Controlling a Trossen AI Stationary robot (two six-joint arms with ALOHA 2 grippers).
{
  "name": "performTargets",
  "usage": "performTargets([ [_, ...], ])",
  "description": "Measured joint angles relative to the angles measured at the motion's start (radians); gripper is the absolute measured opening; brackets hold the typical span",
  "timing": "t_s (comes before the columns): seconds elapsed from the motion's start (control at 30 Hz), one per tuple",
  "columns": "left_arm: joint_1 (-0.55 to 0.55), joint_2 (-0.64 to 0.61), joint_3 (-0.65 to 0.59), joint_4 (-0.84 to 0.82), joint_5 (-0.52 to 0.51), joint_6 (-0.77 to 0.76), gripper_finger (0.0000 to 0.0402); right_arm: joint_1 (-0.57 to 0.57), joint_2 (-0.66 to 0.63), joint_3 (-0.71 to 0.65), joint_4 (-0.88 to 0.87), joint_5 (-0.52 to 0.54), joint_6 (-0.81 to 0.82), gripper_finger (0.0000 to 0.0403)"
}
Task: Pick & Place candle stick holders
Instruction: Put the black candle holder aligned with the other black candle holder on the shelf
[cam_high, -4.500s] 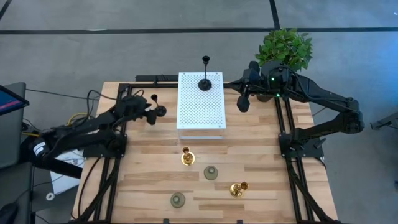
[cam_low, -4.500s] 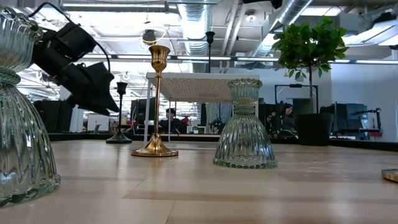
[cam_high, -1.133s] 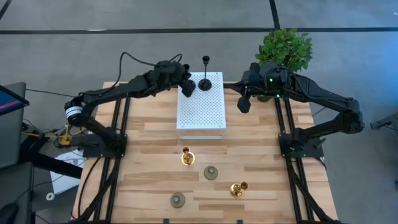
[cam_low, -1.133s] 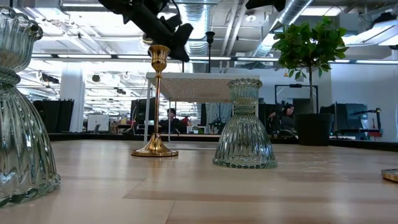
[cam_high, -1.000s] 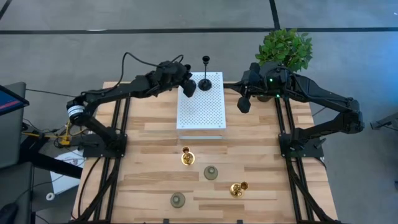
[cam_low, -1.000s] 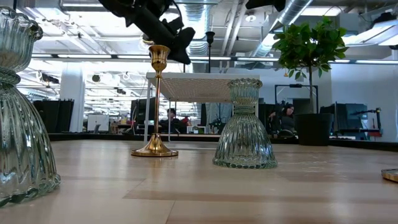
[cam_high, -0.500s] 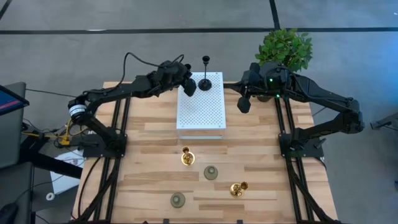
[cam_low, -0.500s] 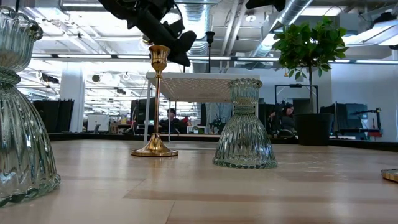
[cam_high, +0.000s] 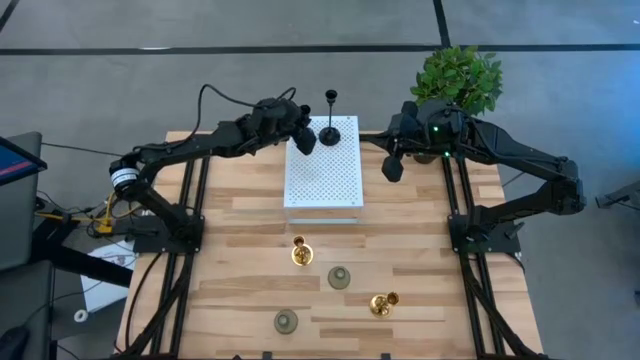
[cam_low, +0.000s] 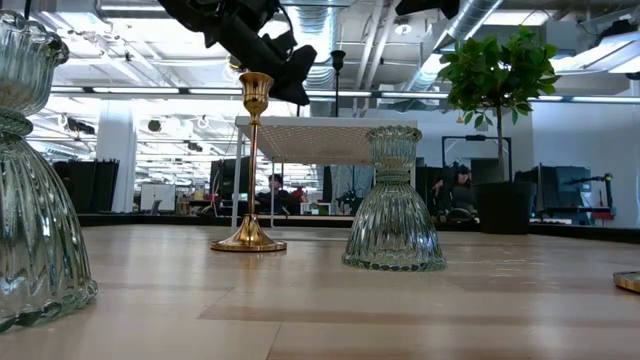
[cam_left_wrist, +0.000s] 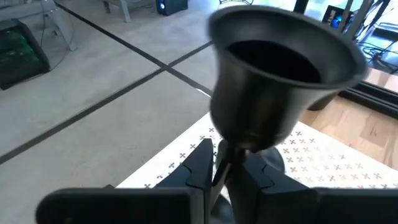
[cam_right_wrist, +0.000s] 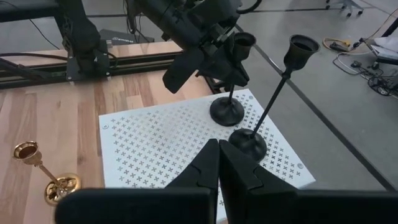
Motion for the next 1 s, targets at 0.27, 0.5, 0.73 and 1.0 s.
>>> performTargets([
  [0.27, 0.0, 0.0, -0.009, -0.002, -0.007, -0.009, 0.0041, 0.0, 0.0, 0.0, -0.02, 0.0, 0.0, 0.0],
  [0.5, 0.0, 0.0, -0.009, -0.003, -0.047, 0.0, 0.0088, 0.0, 0.0, 0.0, -0.026, 0.0, 0.0, 0.0],
  [0.73, -0.003, -0.013, -0.01, -0.014, -0.102, 0.033, 0.0128, 0.0, 0.0, 0.0, -0.025, 0.0, 0.0, 0.0],
  [1.0, -0.009, -0.049, -0.01, -0.021, -0.089, 0.034, 0.0169, 0.0, 0.0, 0.0, -0.026, 0.0, 0.0, 0.0],
])
